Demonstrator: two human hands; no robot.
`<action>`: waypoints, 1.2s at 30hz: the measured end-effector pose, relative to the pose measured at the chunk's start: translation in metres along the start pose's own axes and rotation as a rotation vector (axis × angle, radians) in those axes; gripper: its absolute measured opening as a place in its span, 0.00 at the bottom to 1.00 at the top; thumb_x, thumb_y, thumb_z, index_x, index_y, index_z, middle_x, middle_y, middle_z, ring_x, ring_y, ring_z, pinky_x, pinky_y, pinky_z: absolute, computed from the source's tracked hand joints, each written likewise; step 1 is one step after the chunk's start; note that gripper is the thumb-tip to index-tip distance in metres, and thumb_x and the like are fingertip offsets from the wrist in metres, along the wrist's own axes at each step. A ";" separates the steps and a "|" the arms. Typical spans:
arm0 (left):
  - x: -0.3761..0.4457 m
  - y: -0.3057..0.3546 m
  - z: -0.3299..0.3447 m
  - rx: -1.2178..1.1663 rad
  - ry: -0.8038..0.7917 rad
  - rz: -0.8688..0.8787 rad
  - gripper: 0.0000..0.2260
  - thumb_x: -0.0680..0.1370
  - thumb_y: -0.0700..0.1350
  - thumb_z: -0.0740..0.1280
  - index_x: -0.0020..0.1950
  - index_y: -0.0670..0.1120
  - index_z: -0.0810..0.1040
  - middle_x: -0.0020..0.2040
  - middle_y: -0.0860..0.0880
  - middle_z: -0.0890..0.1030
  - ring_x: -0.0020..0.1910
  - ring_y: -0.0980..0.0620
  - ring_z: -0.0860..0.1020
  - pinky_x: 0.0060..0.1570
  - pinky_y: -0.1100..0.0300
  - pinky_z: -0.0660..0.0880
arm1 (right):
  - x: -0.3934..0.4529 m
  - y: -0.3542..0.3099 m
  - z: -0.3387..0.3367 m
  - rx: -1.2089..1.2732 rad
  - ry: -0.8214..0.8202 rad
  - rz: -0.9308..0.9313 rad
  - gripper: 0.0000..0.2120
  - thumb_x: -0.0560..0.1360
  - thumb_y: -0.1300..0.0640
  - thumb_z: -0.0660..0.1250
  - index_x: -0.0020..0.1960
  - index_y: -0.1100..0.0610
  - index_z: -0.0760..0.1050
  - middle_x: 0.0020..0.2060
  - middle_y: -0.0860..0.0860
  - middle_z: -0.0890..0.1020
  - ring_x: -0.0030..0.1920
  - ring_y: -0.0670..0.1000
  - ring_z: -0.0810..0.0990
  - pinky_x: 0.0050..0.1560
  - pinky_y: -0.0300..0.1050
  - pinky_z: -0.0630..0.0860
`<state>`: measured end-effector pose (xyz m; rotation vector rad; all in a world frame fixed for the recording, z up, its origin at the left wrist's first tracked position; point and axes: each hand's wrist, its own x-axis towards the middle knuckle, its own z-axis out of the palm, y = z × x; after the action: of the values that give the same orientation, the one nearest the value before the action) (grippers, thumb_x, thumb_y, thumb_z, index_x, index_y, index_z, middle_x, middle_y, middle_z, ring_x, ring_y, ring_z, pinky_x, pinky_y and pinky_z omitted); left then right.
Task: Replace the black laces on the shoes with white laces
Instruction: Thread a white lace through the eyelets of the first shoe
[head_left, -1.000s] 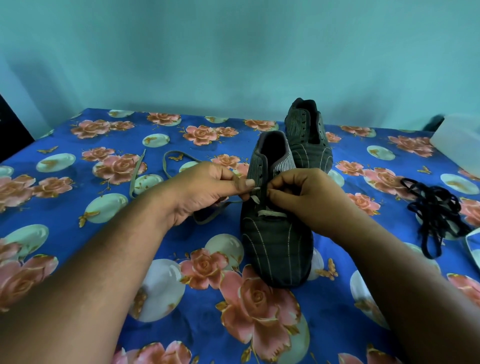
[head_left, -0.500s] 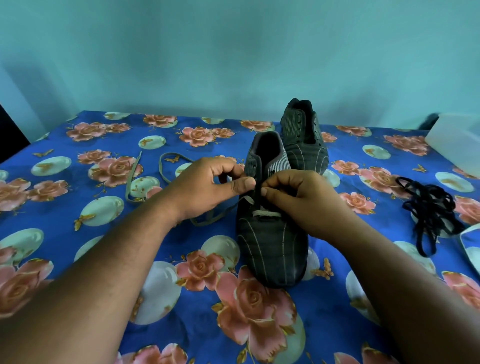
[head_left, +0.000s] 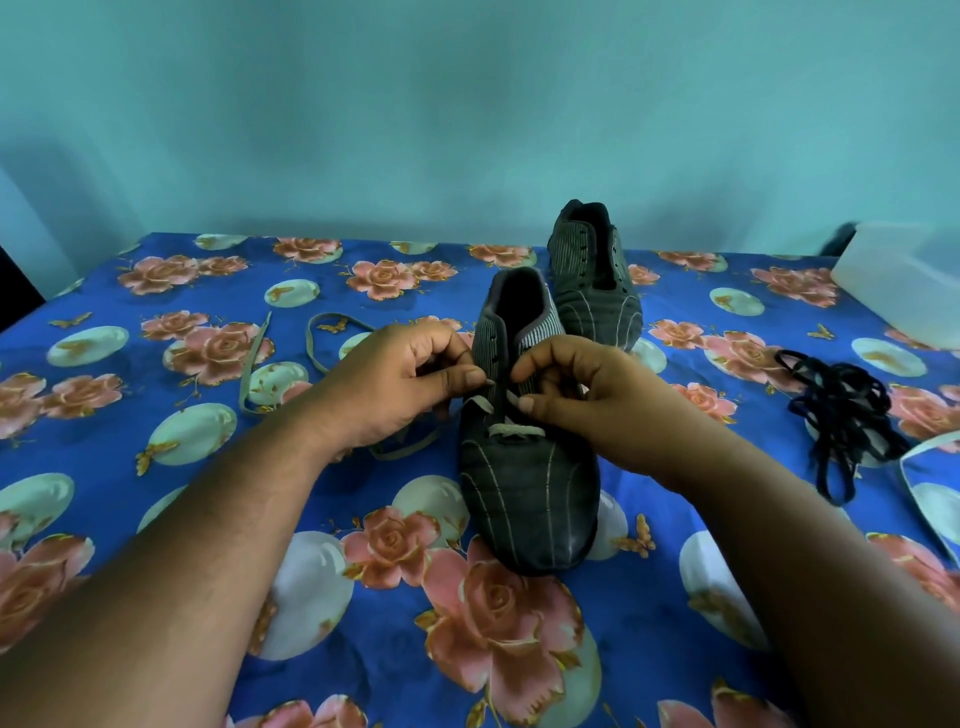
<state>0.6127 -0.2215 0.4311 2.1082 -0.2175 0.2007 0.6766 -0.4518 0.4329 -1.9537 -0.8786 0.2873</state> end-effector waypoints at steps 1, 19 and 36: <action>0.000 0.002 0.002 -0.018 -0.013 -0.008 0.11 0.77 0.48 0.71 0.47 0.39 0.79 0.33 0.54 0.79 0.29 0.58 0.75 0.32 0.67 0.72 | -0.001 0.002 -0.002 0.053 -0.012 0.011 0.08 0.78 0.61 0.73 0.54 0.51 0.79 0.35 0.50 0.74 0.37 0.48 0.72 0.42 0.45 0.72; -0.001 -0.006 -0.008 -0.153 0.090 -0.277 0.11 0.72 0.49 0.77 0.45 0.41 0.85 0.39 0.47 0.81 0.39 0.50 0.82 0.41 0.55 0.83 | 0.000 0.002 0.000 0.138 0.069 0.035 0.14 0.73 0.64 0.77 0.44 0.55 0.71 0.29 0.45 0.70 0.32 0.45 0.67 0.34 0.35 0.68; -0.012 0.018 -0.012 0.342 -0.069 0.106 0.08 0.77 0.56 0.73 0.46 0.53 0.81 0.43 0.54 0.78 0.44 0.55 0.76 0.44 0.62 0.72 | -0.004 -0.008 -0.001 0.205 0.227 -0.084 0.09 0.77 0.64 0.72 0.45 0.56 0.72 0.31 0.44 0.71 0.34 0.49 0.66 0.35 0.41 0.66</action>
<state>0.5960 -0.2195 0.4488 2.4473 -0.3578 0.2418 0.6708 -0.4528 0.4394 -1.7158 -0.7503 0.0992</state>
